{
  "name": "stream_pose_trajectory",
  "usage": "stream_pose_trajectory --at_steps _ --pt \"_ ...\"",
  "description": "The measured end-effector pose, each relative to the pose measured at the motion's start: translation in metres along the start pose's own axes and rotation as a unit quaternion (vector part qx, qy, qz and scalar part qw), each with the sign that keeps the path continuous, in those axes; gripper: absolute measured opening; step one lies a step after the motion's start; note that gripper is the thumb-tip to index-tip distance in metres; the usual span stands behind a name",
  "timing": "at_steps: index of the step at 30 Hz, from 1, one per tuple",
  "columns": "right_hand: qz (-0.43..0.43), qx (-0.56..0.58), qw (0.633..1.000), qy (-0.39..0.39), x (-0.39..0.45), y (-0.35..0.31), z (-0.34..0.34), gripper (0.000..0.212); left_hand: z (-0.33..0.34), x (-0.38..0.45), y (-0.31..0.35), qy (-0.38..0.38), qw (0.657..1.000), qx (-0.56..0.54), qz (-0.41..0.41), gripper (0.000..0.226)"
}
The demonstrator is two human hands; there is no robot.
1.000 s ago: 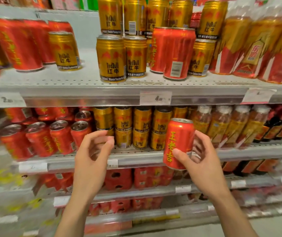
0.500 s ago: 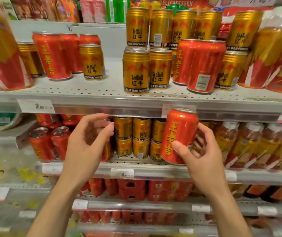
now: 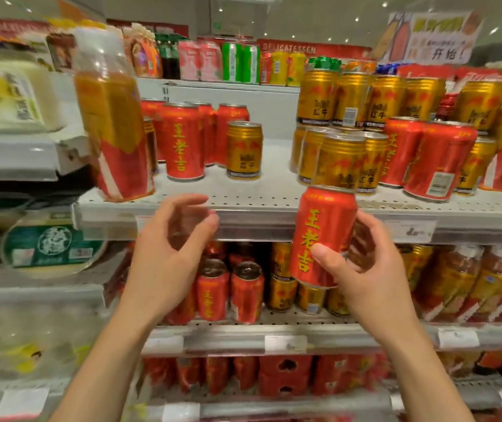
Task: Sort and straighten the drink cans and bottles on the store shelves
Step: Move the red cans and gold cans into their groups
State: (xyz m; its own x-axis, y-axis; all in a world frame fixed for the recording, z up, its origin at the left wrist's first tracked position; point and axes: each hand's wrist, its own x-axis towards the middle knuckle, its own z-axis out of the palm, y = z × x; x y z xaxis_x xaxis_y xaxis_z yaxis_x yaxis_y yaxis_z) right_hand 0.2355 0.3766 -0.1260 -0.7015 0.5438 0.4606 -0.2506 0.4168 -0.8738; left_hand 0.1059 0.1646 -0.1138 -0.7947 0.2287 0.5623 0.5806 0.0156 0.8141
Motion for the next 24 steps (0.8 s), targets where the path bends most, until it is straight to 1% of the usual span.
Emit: stream_pose_trajectory --at_steps 1,4,7,10,12,15,17,20,22,24 --pt "-0.009 -0.002 1.0 0.004 0.002 -0.006 0.011 0.079 -0.011 0.005 -0.001 0.005 1.0 0.006 0.012 0.019" --pt "-0.029 -0.005 1.0 0.012 0.006 -0.023 0.041 0.079 -0.038 0.019 -0.002 0.01 0.999 0.027 0.04 0.019" --pt "-0.051 0.003 0.999 0.006 0.012 -0.041 0.068 0.075 -0.063 0.029 -0.001 0.055 0.99 0.097 0.091 0.021" --pt "-0.067 -0.013 0.998 -0.013 0.03 -0.06 0.095 0.065 -0.084 0.04 0.003 0.108 0.968 0.179 0.142 0.035" --pt "-0.095 -0.045 0.994 -0.017 0.046 -0.069 0.11 0.063 -0.095 0.048 0.005 0.115 0.949 0.226 0.186 0.045" --pt "-0.124 -0.081 0.988 -0.031 0.069 -0.074 0.129 0.063 -0.108 0.059 0.012 0.12 0.917 0.304 0.227 0.052" --pt "-0.126 -0.103 0.986 -0.046 0.08 -0.071 0.139 0.065 -0.115 0.068 0.02 0.12 0.906 0.334 0.233 0.054" --pt "-0.119 -0.147 0.98 -0.063 0.09 -0.065 0.147 0.074 -0.123 0.085 0.028 0.102 0.898 0.366 0.223 0.062" --pt "-0.122 -0.181 0.974 -0.064 0.094 -0.062 0.146 0.077 -0.126 0.097 0.029 0.08 0.903 0.376 0.193 0.069" --pt "-0.136 -0.217 0.964 -0.067 0.099 -0.06 0.144 0.08 -0.128 0.11 0.032 0.053 0.918 0.36 0.157 0.074"
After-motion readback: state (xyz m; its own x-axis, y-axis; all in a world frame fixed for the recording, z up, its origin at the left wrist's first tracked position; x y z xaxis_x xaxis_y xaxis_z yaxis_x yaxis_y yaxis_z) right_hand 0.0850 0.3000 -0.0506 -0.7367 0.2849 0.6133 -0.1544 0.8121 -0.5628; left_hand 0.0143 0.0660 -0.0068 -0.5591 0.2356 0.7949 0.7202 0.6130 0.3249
